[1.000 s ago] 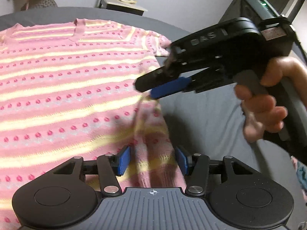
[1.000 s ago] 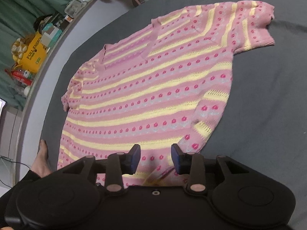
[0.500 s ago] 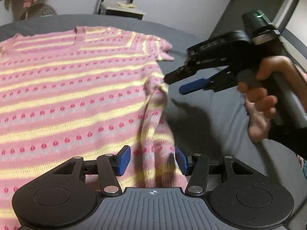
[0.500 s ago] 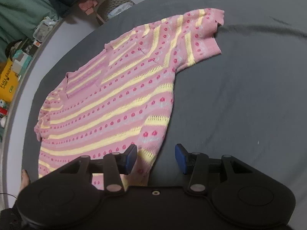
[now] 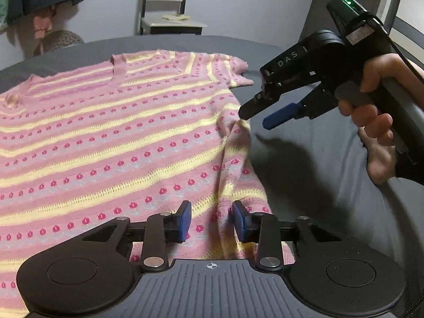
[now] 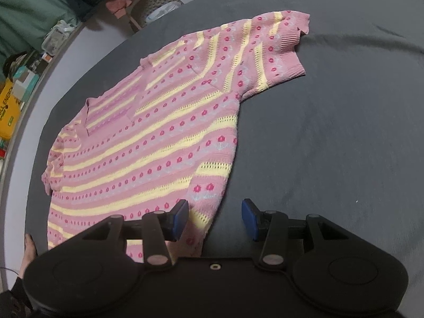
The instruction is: Fold clothes
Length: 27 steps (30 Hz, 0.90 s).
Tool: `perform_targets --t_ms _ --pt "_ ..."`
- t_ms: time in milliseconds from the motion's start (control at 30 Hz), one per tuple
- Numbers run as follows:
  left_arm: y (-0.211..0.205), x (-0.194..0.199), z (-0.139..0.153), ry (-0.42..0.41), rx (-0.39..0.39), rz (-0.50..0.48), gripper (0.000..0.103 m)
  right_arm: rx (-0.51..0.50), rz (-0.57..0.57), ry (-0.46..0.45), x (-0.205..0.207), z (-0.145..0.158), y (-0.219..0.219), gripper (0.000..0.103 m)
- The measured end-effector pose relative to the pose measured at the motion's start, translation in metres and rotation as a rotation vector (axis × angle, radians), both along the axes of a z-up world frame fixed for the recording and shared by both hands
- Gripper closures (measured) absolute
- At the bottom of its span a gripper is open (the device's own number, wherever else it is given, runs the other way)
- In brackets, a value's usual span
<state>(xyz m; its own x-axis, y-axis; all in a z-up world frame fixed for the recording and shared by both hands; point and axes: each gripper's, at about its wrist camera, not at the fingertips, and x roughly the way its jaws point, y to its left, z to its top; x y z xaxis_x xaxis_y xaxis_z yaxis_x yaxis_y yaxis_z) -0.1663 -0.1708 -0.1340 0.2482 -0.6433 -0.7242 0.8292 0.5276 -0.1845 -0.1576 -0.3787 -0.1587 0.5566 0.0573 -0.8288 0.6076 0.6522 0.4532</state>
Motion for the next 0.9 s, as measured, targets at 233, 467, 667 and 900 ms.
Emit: perform_targets --t_ms 233,467,667,900 --pt "-0.005 -0.006 -0.008 0.006 0.009 -0.053 0.099 0.049 -0.064 -0.007 0.012 -0.016 -0.019 0.056" --pt "-0.014 -0.013 0.016 0.229 -0.161 -0.148 0.099 -0.043 0.064 -0.081 0.005 0.006 -0.023 0.095" --pt "-0.056 -0.048 0.009 0.325 -0.207 -0.222 0.099 -0.03 0.002 -0.051 -0.021 0.005 -0.046 0.092" --pt "-0.049 -0.042 -0.018 0.381 -0.141 -0.187 0.099 0.035 0.025 0.06 -0.029 -0.011 -0.053 0.068"
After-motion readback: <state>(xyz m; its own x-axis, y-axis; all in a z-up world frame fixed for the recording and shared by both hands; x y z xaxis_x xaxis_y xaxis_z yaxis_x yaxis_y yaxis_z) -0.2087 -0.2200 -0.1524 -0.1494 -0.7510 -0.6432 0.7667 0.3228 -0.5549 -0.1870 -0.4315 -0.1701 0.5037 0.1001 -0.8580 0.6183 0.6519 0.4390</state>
